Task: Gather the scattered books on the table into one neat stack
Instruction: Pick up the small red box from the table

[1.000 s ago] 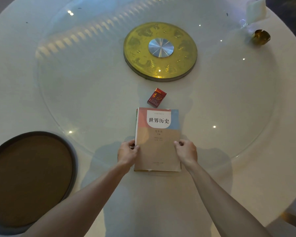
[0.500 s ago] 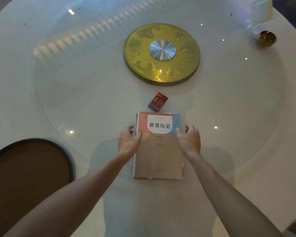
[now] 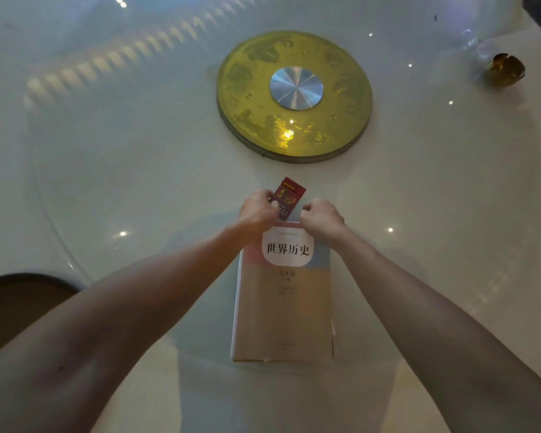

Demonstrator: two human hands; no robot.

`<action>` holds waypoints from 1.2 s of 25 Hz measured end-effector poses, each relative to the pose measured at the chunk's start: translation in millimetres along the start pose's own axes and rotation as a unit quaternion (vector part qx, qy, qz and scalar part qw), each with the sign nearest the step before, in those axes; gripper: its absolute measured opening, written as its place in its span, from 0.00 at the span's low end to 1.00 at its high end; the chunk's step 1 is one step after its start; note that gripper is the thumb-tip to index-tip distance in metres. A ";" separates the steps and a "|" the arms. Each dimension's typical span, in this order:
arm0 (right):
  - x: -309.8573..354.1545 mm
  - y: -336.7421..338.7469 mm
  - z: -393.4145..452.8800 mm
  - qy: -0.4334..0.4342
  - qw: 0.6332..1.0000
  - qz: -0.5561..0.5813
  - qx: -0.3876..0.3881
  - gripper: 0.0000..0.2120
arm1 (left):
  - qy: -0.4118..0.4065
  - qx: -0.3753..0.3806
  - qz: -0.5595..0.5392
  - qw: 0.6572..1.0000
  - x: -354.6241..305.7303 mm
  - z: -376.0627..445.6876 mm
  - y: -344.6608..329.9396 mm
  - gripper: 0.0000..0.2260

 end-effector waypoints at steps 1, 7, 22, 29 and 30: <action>1.8 -2.1 0.0 -0.003 1.000 -0.007 0.003 0.14 | 0.003 0.007 0.005 1.000 0.9 1.9 -2.5 0.15; 18.7 -1.7 -6.6 0.027 0.994 0.062 -0.084 0.17 | 0.003 -0.022 -0.061 0.998 5.5 -0.6 13.4 0.15; 188.4 -129.6 -120.9 0.122 0.975 0.182 0.041 0.04 | 0.118 -0.196 -0.332 0.915 201.8 -115.3 167.8 0.08; 262.8 -260.5 -210.3 0.191 0.965 0.103 0.148 0.05 | 0.213 -0.320 -0.310 0.870 346.9 -214.4 223.6 0.06; 269.7 -273.9 -221.5 0.205 0.964 0.075 0.154 0.08 | 0.227 -0.325 -0.307 0.866 363.8 -224.3 226.5 0.07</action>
Point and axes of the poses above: each hand's wrist, its own z-axis towards the middle knuckle, its own y-axis out of the back of the hand, x = y × z, the point moved 5 cm from there along z, towards the middle knuckle, and after that the axes turned 4 degrees about -x, right-handed, at the moved point
